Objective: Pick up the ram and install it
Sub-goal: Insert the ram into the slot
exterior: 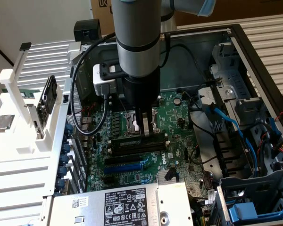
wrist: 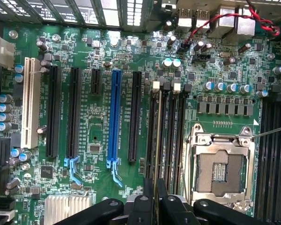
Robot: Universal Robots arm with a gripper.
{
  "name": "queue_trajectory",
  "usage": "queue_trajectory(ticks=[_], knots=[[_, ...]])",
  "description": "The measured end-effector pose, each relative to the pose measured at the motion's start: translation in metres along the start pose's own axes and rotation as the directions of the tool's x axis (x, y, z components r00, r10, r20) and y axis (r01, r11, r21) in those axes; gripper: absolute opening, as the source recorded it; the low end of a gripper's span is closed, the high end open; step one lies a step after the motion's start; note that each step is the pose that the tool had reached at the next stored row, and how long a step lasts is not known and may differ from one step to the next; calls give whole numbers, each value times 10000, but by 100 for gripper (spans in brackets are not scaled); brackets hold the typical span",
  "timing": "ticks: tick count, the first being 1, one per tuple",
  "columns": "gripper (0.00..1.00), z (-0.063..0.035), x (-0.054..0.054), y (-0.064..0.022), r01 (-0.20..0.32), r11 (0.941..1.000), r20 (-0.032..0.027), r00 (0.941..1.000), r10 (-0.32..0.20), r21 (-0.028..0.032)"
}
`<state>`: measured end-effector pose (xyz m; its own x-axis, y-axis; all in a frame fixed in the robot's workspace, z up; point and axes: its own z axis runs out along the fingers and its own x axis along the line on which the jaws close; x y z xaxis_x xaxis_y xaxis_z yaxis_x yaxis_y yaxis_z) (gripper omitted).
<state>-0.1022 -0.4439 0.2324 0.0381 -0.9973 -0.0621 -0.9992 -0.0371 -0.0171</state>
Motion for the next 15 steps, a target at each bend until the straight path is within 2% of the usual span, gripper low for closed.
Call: queue_trajectory(ticks=[15], knots=[[14,24,9,7,1,10000,-2,10000,-1,3]])
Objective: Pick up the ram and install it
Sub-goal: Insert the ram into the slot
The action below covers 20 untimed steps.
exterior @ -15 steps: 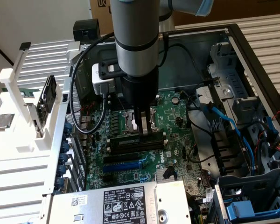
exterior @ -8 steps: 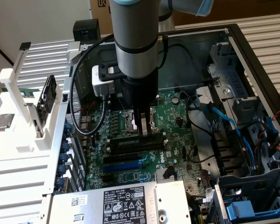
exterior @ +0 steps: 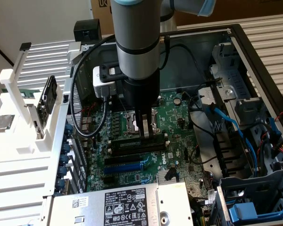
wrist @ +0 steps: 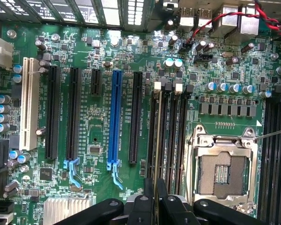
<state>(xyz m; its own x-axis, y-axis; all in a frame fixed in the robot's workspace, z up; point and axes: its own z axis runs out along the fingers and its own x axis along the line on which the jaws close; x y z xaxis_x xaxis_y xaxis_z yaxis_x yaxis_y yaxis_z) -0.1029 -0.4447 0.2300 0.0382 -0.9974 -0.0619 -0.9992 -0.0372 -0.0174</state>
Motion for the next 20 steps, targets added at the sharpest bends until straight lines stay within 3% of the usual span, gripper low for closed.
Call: queue_trajectory(ticks=[20], knots=[[14,10,12,0,0,10000,0,10000,0,0]])
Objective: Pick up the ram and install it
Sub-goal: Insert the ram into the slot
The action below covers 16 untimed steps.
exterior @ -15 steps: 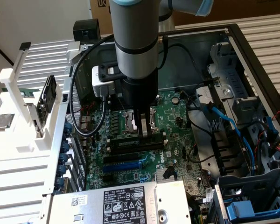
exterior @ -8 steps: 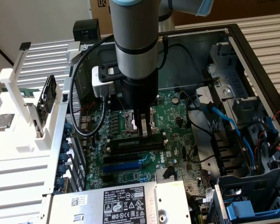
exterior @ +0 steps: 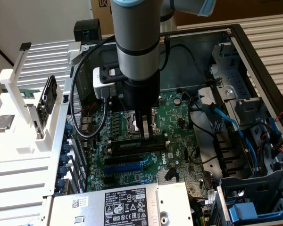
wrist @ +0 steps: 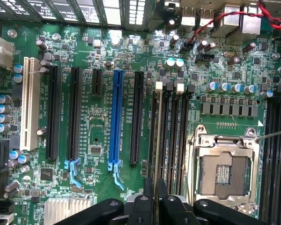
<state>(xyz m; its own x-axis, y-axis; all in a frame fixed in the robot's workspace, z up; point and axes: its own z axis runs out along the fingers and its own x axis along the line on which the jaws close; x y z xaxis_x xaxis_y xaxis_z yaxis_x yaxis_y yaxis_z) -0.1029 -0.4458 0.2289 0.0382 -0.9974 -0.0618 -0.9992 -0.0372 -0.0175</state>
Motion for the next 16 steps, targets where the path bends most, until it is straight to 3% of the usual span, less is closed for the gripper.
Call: queue_trajectory(ticks=[16], knots=[[14,59,3,2,-1,10000,0,10000,1,4]])
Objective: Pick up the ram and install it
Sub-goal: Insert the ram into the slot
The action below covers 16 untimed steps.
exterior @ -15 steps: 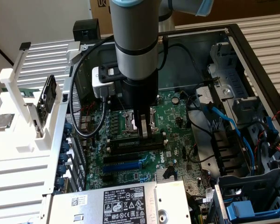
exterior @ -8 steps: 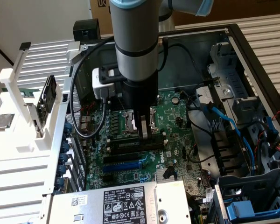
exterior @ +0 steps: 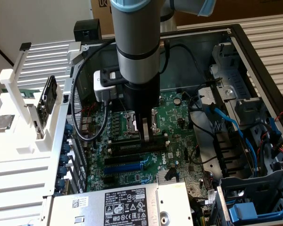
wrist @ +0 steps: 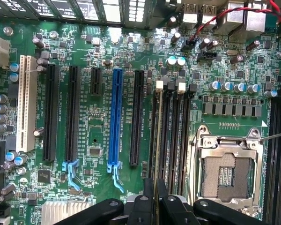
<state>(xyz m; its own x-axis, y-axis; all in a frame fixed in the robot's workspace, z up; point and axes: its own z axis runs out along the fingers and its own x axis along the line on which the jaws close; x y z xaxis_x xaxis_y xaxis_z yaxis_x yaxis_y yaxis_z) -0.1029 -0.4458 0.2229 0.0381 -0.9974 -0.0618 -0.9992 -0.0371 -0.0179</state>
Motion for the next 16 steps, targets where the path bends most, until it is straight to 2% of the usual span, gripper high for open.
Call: queue_trajectory(ticks=[16], knots=[[15,8,0,0,0,10000,0,10000,0,0]])
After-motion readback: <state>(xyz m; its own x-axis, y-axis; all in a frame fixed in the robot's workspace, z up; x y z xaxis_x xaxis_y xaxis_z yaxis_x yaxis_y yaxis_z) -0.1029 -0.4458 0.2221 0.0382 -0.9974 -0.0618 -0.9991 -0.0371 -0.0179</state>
